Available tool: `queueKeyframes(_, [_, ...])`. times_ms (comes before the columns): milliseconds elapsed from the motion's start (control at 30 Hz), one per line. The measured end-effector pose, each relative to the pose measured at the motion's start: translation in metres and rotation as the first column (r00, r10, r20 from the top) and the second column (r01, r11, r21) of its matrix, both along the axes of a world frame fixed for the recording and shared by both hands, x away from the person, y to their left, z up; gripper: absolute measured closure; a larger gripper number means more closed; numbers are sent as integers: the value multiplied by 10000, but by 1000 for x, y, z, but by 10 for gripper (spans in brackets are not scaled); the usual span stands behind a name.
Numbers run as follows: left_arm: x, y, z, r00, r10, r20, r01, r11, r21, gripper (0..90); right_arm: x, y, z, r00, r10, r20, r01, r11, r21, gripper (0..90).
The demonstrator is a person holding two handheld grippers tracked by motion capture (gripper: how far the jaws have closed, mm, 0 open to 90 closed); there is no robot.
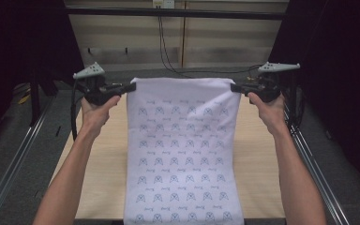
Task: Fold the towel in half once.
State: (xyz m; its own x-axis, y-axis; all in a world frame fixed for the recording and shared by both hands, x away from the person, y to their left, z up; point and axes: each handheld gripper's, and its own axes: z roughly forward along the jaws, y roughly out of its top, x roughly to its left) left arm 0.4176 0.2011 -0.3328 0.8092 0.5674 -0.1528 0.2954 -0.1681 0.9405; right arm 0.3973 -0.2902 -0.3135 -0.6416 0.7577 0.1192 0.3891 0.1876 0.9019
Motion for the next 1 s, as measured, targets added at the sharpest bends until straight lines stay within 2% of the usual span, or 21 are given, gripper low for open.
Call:
queueKeyframes(100, [-14,3,-23,9987,-184,-469,189,9998,111,877,-14,-8,-22,9990,276,-342,-264,9991,326,864])
queueKeyframes(167, [-28,5,-36,9953,-367,-895,369,9993,8,877,-27,-9,-37,9975,520,-480,-490,9969,621,864])
queueKeyframes(233, [-47,9,-44,9954,-475,-832,501,9983,301,876,-44,-8,-49,9954,827,-489,-794,9947,652,864])
queueKeyframes(333, [-77,19,-52,9938,-774,-801,807,9960,389,876,-75,-6,-61,9901,1336,-438,-1306,9892,661,864])
queueKeyframes(400, [-94,24,-56,9906,-943,-995,970,9950,225,876,-96,-4,-65,9854,1630,-495,-1598,9851,637,863])
queueKeyframes(433, [-104,26,-59,9901,-1022,-961,1057,9939,320,876,-108,-3,-66,9822,1812,-502,-1781,9821,609,864])
queueKeyframes(500, [-124,27,-69,9854,-1127,-1277,1215,9906,636,876,-130,0,-70,9751,2132,-607,-2087,9753,719,863])
queueKeyframes(533, [-131,26,-75,9819,-1250,-1420,1351,9888,635,876,-142,4,-76,9693,2288,-902,-2247,9729,537,863])
queueKeyframes(567, [-139,24,-83,9764,-1273,-1744,1429,9865,803,876,-150,6,-80,9668,2323,-1063,-2300,9726,332,863])
queueKeyframes(600, [-151,21,-95,9751,-1123,-1911,1350,9847,1100,876,-159,8,-87,9626,2408,-1244,-2389,9706,306,863])
queueKeyframes(633, [-159,19,-105,9671,-1312,-2182,1594,9803,1170,876,-170,10,-98,9520,2613,-1591,-2600,9652,294,863])
queueKeyframes(667, [-165,18,-111,9610,-1354,-2409,1707,9765,1319,876,-178,12,-106,9504,2529,-1812,-2590,9658,-104,863])
queueKeyframes(700, [-172,17,-120,9593,-1224,-2546,1624,9763,1427,876,-183,12,-113,9453,2576,-2003,-2636,9646,-37,863])
queueKeyframes(733, [-176,17,-127,9494,-1357,-2832,1793,9746,1341,876,-188,11,-121,9384,2627,-2245,-2641,9642,241,863])
queueKeyframes(767, [-178,16,-134,9361,-1577,-3144,2085,9687,1347,876,-193,9,-127,9365,2520,-2439,-2546,9668,213,863])
queueKeyframes(800, [-182,15,-141,9301,-1577,-3318,2155,9657,1450,875,-197,8,-133,9323,2504,-2609,-2522,9673,269,863])
queueKeyframes(833, [-183,15,-143,9211,-1641,-3530,2288,9618,1500,875,-201,6,-141,9236,2509,-2899,-2491,9675,437,863])
queueKeyframes(867, [-184,16,-146,9097,-1887,-3700,2597,9536,1522,875,-203,6,-145,9200,2466,-3045,-2472,9682,371,863])
queueKeyframes(900, [-185,16,-147,9114,-1804,-3698,2551,9529,1639,874,-206,6,-151,9134,2374,-3306,-2427,9698,257,863])
queueKeyframes(967, [-184,15,-150,8965,-1810,-4043,2692,9475,1728,871,-208,7,-158,9030,2392,-3570,-2493,9683,182,863])
queueKeyframes(1000, [-185,13,-151,8947,-1759,-4106,2714,9441,1869,871,-208,8,-162,8964,2378,-3742,-2540,9672,62,863])
